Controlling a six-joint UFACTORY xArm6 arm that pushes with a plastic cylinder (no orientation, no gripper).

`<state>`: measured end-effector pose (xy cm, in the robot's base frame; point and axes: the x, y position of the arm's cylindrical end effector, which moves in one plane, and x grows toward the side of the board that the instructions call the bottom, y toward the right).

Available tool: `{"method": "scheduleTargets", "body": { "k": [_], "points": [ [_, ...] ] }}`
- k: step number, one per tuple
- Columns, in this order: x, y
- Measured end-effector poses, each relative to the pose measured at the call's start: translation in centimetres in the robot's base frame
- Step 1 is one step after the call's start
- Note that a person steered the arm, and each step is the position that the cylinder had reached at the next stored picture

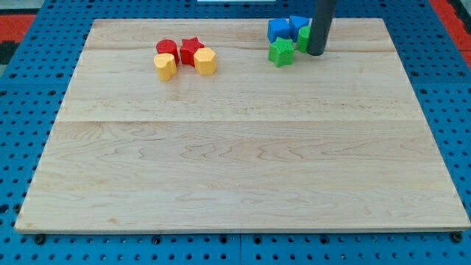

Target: Push the green star into the cube

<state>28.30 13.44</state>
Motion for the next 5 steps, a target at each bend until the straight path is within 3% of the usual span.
{"method": "scheduleTargets", "body": {
  "k": [1,2,3,4,5],
  "points": [
    [6.0,2.2],
    [5.3,-2.2],
    [1.8,-2.2],
    [3.5,-0.1],
    [6.7,-2.0]
  ]
}}
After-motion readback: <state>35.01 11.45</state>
